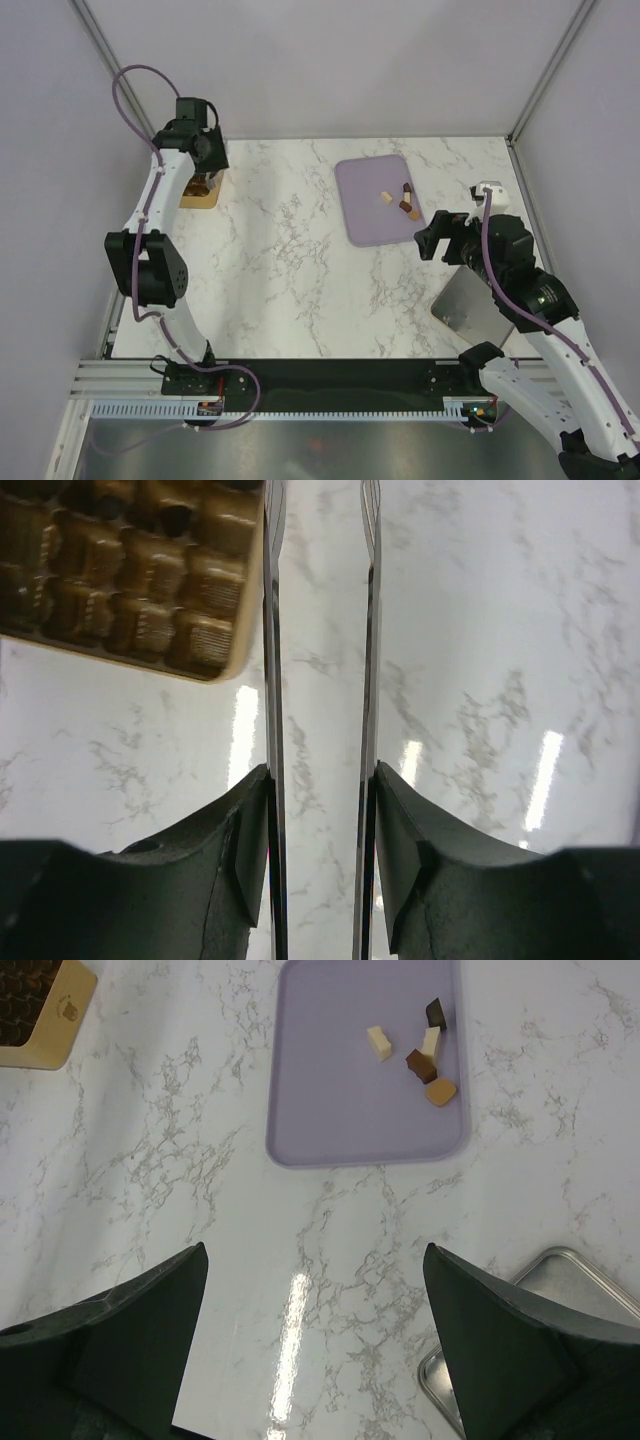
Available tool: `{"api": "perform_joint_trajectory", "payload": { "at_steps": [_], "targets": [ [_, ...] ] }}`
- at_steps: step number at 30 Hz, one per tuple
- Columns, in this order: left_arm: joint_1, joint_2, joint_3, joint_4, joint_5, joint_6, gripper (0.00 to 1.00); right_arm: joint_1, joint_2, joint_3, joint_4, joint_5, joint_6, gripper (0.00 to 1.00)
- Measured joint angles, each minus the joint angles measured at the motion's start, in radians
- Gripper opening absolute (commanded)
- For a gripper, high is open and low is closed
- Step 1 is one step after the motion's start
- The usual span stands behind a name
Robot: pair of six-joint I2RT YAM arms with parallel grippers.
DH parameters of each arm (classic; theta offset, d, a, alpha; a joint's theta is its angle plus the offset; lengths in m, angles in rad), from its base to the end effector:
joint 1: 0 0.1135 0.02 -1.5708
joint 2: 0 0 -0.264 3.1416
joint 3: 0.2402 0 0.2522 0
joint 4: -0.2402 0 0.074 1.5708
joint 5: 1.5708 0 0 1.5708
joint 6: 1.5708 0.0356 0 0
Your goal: Pack the chocolate
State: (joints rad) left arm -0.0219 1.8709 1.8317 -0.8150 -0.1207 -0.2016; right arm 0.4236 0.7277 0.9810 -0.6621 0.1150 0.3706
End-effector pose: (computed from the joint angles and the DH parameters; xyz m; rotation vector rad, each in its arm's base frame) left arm 0.4170 -0.0048 0.3336 -0.2713 2.4019 0.0442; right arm 0.1342 0.0560 0.3651 0.0226 1.9988 0.4012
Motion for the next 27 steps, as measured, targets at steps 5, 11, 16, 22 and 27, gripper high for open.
{"api": "perform_joint_trajectory", "payload": {
  "at_steps": [5, 11, 16, 22, 27],
  "targets": [
    [-0.234, -0.121, -0.041, 0.013, 0.028, 0.000, 0.50, 0.000, -0.014, 0.018, -0.023, -0.001, 0.001, 0.98],
    [-0.488, -0.158, -0.044, 0.042, 0.051, 0.000, 0.51, 0.000, -0.036, 0.034, -0.050, 0.000, 0.003, 0.97],
    [-0.612, -0.147, -0.075, 0.082, 0.052, 0.003, 0.53, 0.000, -0.050, 0.035, -0.061, 0.000, 0.010, 0.98],
    [-0.703, -0.054, -0.075, 0.175, 0.067, 0.040, 0.54, 0.000, -0.050, 0.035, -0.068, 0.000, 0.011, 0.97],
    [-0.726, 0.045, -0.075, 0.233, 0.077, 0.070, 0.54, 0.000, -0.050, 0.037, -0.070, 0.000, 0.011, 0.98]
  ]
}}
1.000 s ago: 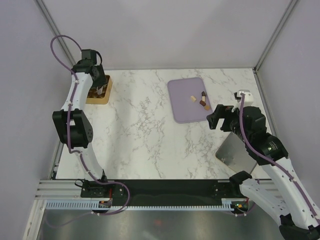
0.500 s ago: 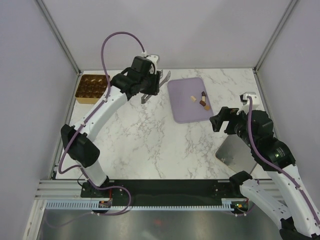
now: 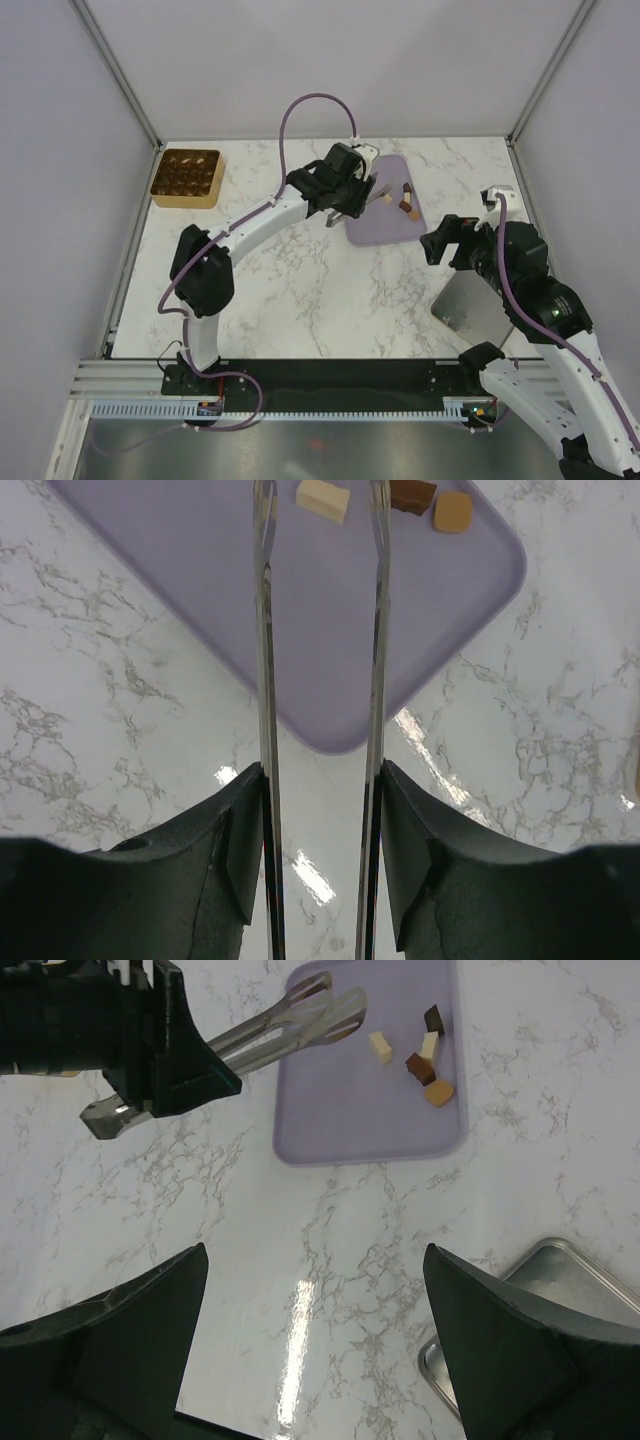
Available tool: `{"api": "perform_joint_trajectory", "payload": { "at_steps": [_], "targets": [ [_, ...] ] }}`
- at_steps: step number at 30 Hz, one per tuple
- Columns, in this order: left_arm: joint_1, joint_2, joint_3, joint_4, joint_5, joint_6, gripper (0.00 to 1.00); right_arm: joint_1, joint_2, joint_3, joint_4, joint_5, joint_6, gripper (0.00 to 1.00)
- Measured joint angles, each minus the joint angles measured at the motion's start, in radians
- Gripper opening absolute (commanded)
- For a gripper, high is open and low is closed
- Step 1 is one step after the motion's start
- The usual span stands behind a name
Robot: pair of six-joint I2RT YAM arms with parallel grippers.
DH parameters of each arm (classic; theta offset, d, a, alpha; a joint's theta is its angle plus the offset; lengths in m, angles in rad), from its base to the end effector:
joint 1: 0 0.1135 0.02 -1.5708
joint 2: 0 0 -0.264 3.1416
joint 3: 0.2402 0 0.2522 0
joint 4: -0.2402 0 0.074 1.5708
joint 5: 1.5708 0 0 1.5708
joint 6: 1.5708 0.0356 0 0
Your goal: Pack the chocolate
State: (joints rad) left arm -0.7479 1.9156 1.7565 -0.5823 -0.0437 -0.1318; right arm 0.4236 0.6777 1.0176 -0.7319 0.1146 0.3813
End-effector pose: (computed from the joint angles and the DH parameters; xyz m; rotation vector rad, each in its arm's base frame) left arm 0.3247 -0.2991 0.3084 0.6893 2.2408 -0.3931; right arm 0.1169 0.0482 0.3755 0.0341 1.9830 0.4145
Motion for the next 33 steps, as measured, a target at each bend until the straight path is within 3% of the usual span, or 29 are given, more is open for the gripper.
{"api": "perform_joint_trajectory", "payload": {
  "at_steps": [13, 29, 33],
  "targets": [
    [-0.022, 0.216, 0.007, 0.086, 0.000, 0.064, 0.54, 0.000, -0.003, 0.012, -0.003, 0.016, -0.004, 0.98],
    [-0.024, 0.285, 0.065, 0.122, -0.017, 0.082, 0.53, 0.000, -0.002, 0.012, -0.003, 0.033, -0.011, 0.98],
    [-0.024, 0.294, 0.070, 0.122, -0.033, 0.082, 0.46, 0.000, -0.002, 0.012, -0.003, 0.034, -0.011, 0.98]
  ]
}}
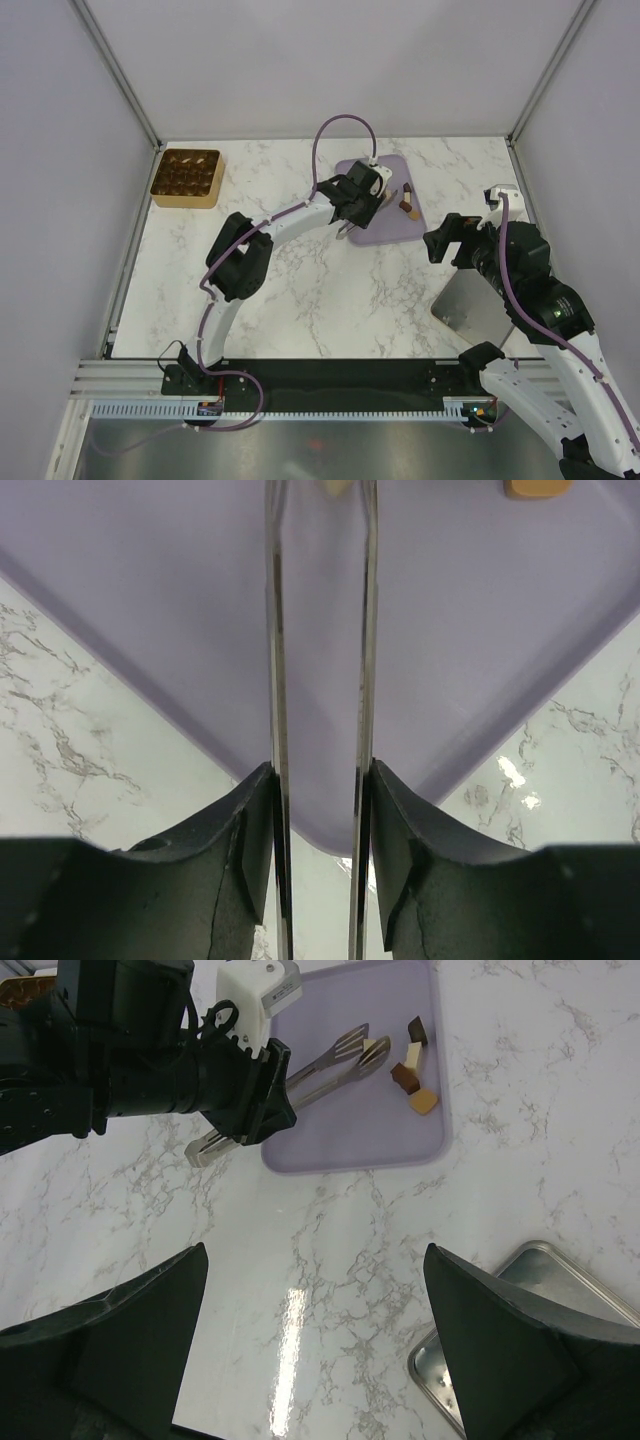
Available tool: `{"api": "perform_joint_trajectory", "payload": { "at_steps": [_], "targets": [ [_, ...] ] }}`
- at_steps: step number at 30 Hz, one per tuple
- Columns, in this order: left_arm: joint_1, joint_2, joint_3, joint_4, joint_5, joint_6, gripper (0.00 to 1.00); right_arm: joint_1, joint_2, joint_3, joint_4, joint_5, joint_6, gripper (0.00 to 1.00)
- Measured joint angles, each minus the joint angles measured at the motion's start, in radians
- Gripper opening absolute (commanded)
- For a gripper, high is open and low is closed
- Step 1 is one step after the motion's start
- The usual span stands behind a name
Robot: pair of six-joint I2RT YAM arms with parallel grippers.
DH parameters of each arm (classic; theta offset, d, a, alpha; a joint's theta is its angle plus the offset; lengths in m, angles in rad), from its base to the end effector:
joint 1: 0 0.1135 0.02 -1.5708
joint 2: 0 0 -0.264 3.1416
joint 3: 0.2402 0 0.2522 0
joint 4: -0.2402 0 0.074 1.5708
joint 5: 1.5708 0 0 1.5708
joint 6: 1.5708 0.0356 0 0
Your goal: Pack the chocolate
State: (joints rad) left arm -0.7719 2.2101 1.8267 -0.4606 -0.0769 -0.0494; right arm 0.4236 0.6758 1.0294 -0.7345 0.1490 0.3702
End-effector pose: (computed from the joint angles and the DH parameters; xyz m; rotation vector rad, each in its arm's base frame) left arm 0.3601 -0.3467 0.2075 0.8260 2.2867 -0.2833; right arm 0.1156 0.0463 0.3791 0.0467 1.9657 0.3786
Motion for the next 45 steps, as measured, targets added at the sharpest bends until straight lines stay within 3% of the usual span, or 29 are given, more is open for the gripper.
{"api": "perform_joint_trajectory", "payload": {
  "at_steps": [12, 26, 30, 35, 45],
  "targets": [
    [0.000, -0.024, -0.034, -0.008, 0.000, -0.005, 0.31, 0.000, -0.001, 0.000, 0.000, -0.002, 0.009, 0.98],
    [0.039, -0.358, -0.130, -0.168, -0.048, -0.077, 0.26, 0.000, -0.021, 0.000, 0.000, -0.026, 0.032, 0.97],
    [0.136, -0.433, -0.130, -0.223, -0.051, -0.092, 0.26, 0.000, -0.025, -0.003, 0.001, -0.039, 0.036, 0.97],
    [0.334, -0.486, -0.131, -0.267, -0.049, -0.108, 0.26, 0.000, -0.024, -0.013, 0.007, -0.050, 0.037, 0.97],
    [0.683, -0.486, -0.132, -0.313, -0.041, -0.119, 0.27, 0.000, 0.001, -0.042, 0.036, -0.084, 0.038, 0.97]
  ]
}}
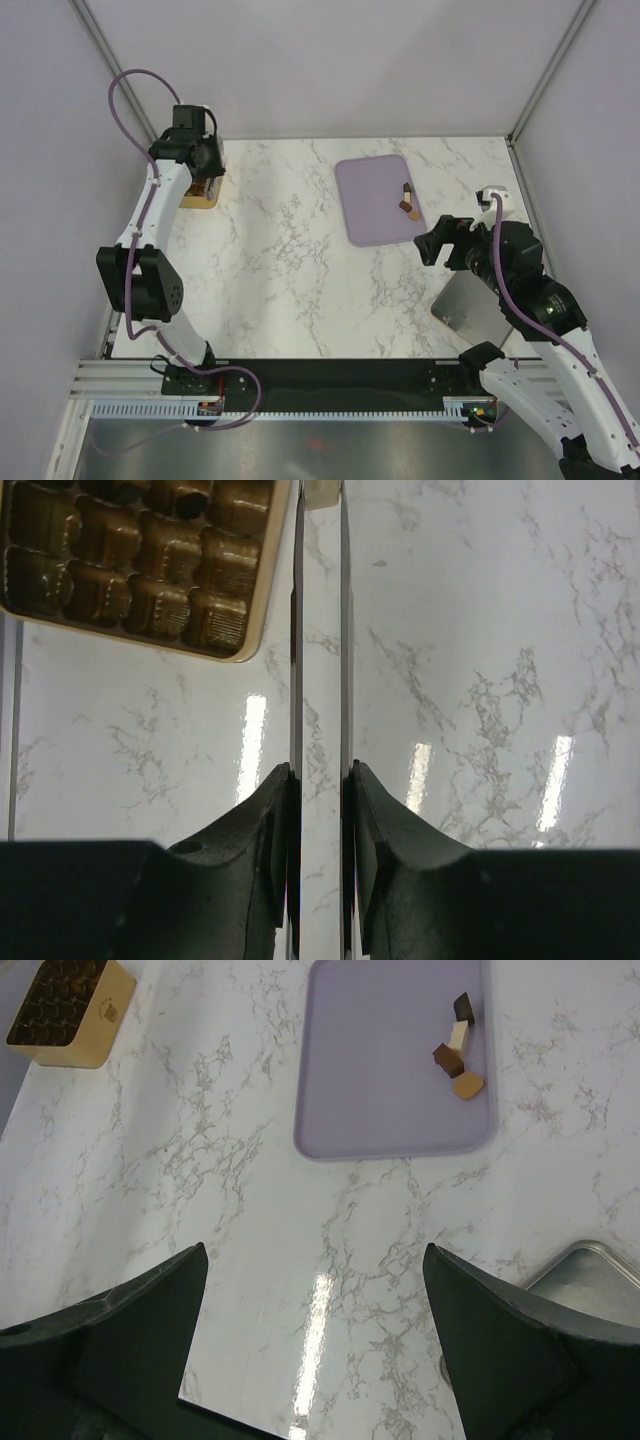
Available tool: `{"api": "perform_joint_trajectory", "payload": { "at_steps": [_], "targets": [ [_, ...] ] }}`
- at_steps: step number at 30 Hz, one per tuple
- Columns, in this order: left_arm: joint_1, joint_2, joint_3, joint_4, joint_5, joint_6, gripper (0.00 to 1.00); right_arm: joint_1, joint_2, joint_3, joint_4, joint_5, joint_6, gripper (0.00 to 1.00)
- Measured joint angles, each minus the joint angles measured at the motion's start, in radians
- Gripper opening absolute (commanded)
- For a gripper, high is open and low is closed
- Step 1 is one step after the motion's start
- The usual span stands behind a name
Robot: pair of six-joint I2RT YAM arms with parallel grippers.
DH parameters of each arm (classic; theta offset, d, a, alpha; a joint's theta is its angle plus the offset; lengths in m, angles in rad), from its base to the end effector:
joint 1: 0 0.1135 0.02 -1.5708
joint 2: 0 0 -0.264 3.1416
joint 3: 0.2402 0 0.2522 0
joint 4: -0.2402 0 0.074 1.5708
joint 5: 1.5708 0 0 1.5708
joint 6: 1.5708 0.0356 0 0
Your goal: Pack the chocolate
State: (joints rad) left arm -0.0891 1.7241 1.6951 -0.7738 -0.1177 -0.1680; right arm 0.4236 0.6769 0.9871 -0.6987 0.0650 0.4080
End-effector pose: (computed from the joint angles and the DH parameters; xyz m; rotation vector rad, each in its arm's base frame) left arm 0.3817 -0.0299 0.3486 -0.1496 2.3618 0.0157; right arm 0.1199 0.0515 0.3693 0.0279 1.9895 0.4802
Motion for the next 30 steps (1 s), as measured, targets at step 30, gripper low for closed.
{"api": "perform_joint_trajectory", "payload": {
  "at_steps": [30],
  "targets": [
    [0.127, 0.217, 0.061, 0.000, -0.027, -0.043, 0.36, 0.000, 0.039, -0.031, 0.049, 0.006, -0.005, 0.98]
  ]
}}
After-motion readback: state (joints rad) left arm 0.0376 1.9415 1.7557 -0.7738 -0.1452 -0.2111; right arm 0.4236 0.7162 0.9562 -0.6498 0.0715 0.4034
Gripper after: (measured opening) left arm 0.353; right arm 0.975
